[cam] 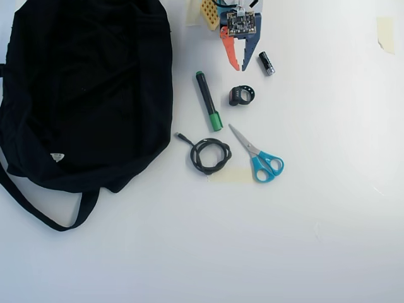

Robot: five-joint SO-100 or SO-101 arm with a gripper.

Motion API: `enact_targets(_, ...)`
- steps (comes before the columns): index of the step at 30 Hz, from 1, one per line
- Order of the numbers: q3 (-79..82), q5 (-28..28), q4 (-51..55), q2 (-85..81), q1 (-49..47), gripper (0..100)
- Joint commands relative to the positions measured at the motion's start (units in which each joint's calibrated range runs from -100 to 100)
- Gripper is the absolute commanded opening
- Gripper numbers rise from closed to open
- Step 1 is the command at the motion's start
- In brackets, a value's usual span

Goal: Put the bike light into the black bag

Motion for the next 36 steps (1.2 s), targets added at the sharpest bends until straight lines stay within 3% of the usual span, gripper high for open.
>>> enact_targets(1, -18.6, -0.1, -7.2, 12.5, -0.4, 3)
enact_targets(17, -49.8, 0.3, -49.2, 51.6, 1.7, 3)
enact_targets(28, -67.3, 0.3, -52.0, 70.7, 5.6, 3)
enact_targets(36, -68.4, 0.3, -54.3, 73.9, 8.9, 3)
